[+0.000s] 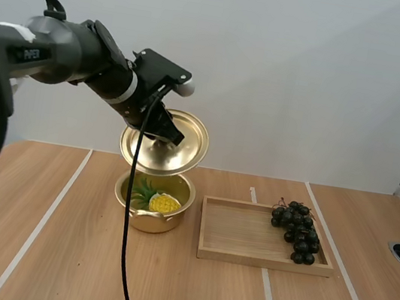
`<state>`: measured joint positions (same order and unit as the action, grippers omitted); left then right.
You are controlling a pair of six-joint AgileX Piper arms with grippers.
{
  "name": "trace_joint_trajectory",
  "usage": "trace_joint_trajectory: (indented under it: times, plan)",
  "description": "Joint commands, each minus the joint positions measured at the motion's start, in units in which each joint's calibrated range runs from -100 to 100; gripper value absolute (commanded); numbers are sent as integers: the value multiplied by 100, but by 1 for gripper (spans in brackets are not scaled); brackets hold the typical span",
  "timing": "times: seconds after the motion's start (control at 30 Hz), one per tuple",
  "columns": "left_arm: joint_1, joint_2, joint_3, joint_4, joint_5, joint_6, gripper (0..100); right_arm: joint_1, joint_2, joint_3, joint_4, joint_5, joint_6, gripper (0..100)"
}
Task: Open the pot, put the pineapple inside, and close it
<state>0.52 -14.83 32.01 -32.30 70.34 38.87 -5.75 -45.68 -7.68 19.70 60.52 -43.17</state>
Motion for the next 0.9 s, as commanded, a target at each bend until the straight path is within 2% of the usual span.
trace_joint_trajectory:
  times: [0.0,0.17,0.4,0.77,0.87]
  plan:
    - [-11,276,-6,170,634,-28,0,-28,-47,-34,-48,-33,50,100]
    - [-11,631,-6,388,928,-37,0,-28,-47,-34,-95,74,52,100]
    - [-11,1081,-20,880,604,-37,0,-28,-47,-34,-300,176,71,100]
    - [-11,1421,-36,857,-251,-1,0,-28,-47,-34,-422,414,71,100]
    - [-11,1421,-36,614,-290,120,0,-28,-47,-34,-444,480,71,100]
